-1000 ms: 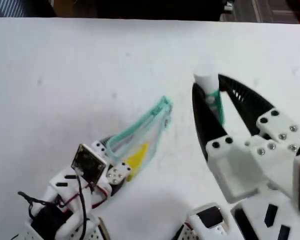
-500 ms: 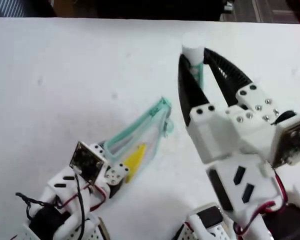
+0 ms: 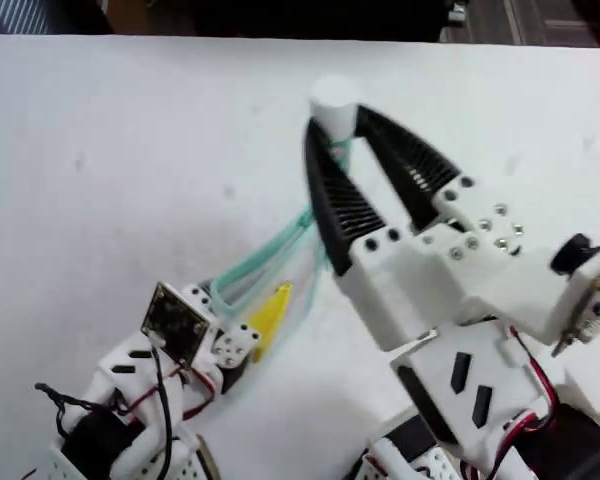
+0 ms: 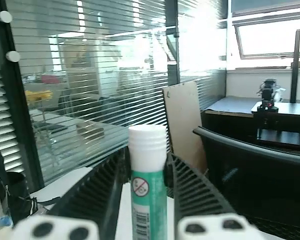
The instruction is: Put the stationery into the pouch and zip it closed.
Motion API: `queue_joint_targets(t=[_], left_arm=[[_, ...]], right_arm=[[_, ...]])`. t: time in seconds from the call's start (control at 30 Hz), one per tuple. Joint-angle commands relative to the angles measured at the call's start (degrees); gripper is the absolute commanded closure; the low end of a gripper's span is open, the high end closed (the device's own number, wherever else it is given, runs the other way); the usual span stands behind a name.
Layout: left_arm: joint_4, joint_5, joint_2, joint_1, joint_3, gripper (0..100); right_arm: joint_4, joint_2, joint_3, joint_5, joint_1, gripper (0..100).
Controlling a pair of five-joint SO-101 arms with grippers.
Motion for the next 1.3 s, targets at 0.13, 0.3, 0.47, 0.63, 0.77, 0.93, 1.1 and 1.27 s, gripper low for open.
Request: queue_joint_targets(t=[0.13, 0.3, 0.47, 0.63, 0.77, 0.93, 1.1, 1.27], left_arm=[[-1.8, 1.1, 0.1, -1.4, -0.3, 79], [-1.6, 3.5, 0.1, -1.4, -0.3, 78], [-1.7, 3.5, 0.1, -1.4, -0.3, 78], [-1.8, 3.4, 0.1, -1.4, -0.3, 78], [-1.8, 3.4, 0.1, -1.8, -0.3, 78], [-3.9, 3.5, 0.1, -6.2, -0.3, 78], [-4.1, 3.5, 0.1, -6.8, -0.2, 78], [-4.1, 3.5, 0.1, -6.7, -0.2, 78]], right_arm=[[-6.5, 0.7, 4.3, -0.3, -1.0, 98.2], [-6.5, 0.1, 4.7, -0.3, -1.1, 98.2], [-6.7, 0.3, 6.7, -0.3, -3.5, 98.2], [-9.5, 0.5, 13.7, 6.1, -10.2, 98.2], [-12.4, -0.1, 19.2, 9.1, -11.2, 98.2], [-11.4, -4.1, 24.8, 9.1, -11.8, 98.2], [-11.5, -6.4, 25.1, 9.4, -11.8, 98.2], [-14.1, -4.8, 26.7, 9.4, -13.0, 98.2]])
